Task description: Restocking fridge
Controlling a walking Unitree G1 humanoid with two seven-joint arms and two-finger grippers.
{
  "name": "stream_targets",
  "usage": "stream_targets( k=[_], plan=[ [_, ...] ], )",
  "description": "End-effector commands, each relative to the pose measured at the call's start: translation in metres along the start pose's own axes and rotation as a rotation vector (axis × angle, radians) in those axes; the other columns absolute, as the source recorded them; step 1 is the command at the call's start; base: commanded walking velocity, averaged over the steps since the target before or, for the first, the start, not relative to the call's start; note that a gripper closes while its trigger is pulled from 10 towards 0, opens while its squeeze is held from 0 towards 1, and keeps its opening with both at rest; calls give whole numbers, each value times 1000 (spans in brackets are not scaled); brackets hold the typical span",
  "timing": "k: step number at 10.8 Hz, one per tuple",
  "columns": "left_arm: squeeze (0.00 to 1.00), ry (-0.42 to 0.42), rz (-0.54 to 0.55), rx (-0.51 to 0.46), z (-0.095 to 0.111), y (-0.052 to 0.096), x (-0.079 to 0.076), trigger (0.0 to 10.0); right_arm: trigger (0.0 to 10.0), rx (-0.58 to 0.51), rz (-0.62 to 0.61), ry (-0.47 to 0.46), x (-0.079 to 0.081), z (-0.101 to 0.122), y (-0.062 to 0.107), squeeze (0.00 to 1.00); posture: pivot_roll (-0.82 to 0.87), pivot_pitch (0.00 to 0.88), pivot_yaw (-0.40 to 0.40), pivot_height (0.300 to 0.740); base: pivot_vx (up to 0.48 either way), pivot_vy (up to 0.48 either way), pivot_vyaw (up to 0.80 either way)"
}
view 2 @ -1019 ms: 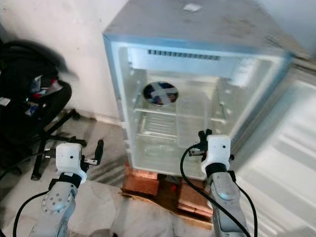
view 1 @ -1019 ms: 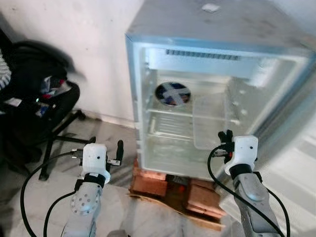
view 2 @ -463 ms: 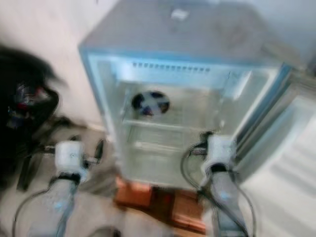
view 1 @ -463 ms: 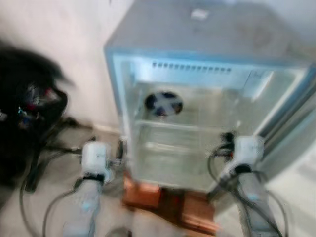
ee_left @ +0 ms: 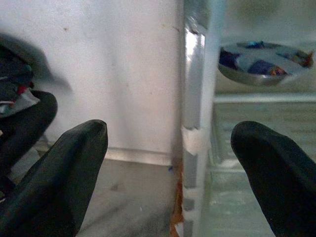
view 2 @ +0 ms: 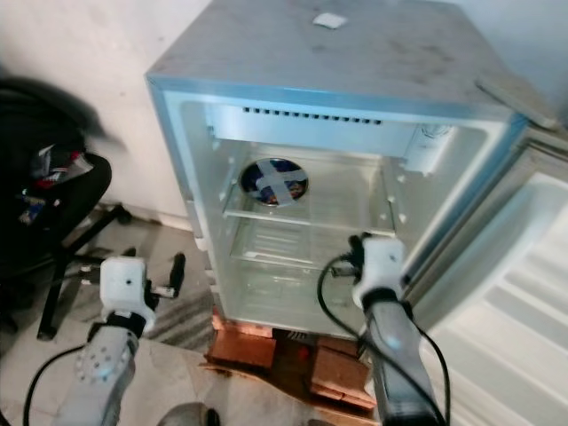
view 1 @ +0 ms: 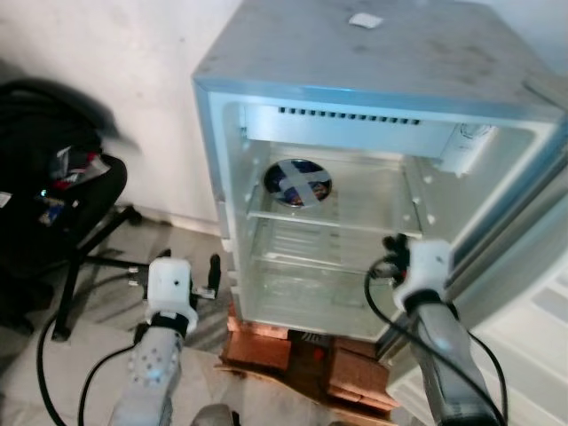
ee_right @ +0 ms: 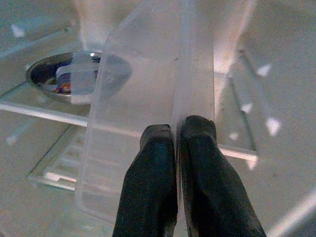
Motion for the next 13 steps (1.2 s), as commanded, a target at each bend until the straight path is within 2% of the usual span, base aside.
stream_targets(
  k=[1,2,4,5,8,9,13],
  plan=[
    [0,-11,3,5,2,4,-1,10000,10000,21,28,6,7,0,-10,0,153,130,-24,740,0,0,0],
    [0,-11,10,11,3,10,-1,10000,10000,54,11,19,5,-1,-25,0,170,153,-28,740,0,0,0],
    [0,-13,28,36,0,23,3,10000,10000,81,-81,9,-12,4,-42,0,197,186,-34,740,0,0,0],
    [0,-14,32,42,1,27,4,10000,10000,98,-135,34,-24,3,-45,0,203,202,-36,740,0,0,0],
    [0,-14,32,43,2,28,4,10000,10000,101,-146,31,-26,3,-46,0,203,202,-36,740,0,0,0],
    [0,-20,42,63,7,40,8,10000,10000,79,-197,-3,-32,20,-67,0,247,296,-37,740,0,0,0],
    [0,-25,34,112,12,57,8,10000,10000,43,-149,-4,-10,59,-105,0,286,355,-37,740,0,0,0]
  ],
)
Point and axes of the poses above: a point about 5 cm out from each wrist's last joint towards the gripper, its own y axis pointing back from the gripper into the wrist, its own z axis along the axis of the wrist's last joint, x = y × z, the point moved 2 cm from there along -y, pointing out of the wrist towards the gripper, and after that the axes turned 4 degrees about -y, right-handed, at the moved point
